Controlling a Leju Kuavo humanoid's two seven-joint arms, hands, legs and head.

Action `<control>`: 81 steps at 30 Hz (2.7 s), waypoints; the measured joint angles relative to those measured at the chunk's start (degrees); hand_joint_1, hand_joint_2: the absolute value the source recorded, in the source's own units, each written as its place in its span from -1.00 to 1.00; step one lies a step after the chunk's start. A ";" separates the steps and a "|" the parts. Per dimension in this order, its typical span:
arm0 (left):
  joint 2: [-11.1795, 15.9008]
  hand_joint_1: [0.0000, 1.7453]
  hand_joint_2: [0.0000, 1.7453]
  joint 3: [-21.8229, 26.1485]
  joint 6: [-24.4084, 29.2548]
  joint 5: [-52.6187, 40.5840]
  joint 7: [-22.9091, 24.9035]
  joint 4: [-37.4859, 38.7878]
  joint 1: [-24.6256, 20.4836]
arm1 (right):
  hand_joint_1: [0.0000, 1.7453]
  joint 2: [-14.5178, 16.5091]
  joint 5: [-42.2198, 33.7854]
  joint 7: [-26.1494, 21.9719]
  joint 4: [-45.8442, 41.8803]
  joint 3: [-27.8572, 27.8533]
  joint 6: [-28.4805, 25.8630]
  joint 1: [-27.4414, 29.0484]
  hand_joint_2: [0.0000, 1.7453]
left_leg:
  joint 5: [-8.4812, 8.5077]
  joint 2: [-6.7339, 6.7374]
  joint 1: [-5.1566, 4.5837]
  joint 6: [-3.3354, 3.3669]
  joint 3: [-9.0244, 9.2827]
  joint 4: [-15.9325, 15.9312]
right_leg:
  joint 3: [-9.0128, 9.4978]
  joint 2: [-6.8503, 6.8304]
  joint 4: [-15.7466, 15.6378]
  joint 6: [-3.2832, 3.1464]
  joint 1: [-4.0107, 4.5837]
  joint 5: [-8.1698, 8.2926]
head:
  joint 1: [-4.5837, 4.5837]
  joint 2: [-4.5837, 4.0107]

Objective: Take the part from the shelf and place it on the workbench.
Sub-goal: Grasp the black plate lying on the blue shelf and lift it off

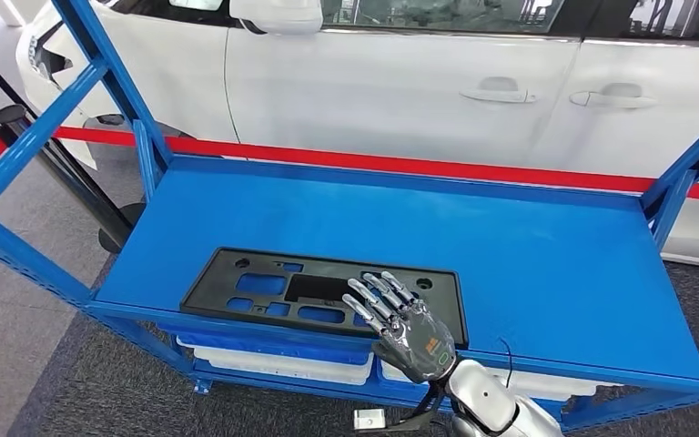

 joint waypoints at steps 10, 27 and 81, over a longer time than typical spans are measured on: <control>-0.25 -1.00 -1.00 -1.07 -0.53 -0.92 -0.44 0.00 -0.23 | -1.00 -0.08 -1.44 2.57 6.05 3.90 2.14 -7.27 1.00 | 10.40 -0.69 -0.22 2.09 2.56 -13.72 | 2.81 -0.20 0.23 1.70 0.43 -3.14 | 0.01 0.00; -0.45 -1.00 -1.00 -2.42 -0.78 -1.63 -0.21 0.00 -0.49 | 1.00 4.86 -0.27 7.61 24.54 4.17 4.32 -13.93 1.00 | 6.76 -1.09 0.19 0.31 3.77 -11.52 | -0.46 -0.46 0.14 0.87 -0.45 0.34 | 0.01 0.00; -2.26 -1.00 1.00 0.46 1.44 4.49 -0.14 0.04 1.41 | 1.00 -7.65 -68.39 -21.43 -29.70 -3.06 15.88 14.54 1.00 | 6.91 0.27 0.00 2.92 7.41 -14.84 | -4.63 0.23 7.39 2.39 -0.35 -0.53 | 0.01 0.00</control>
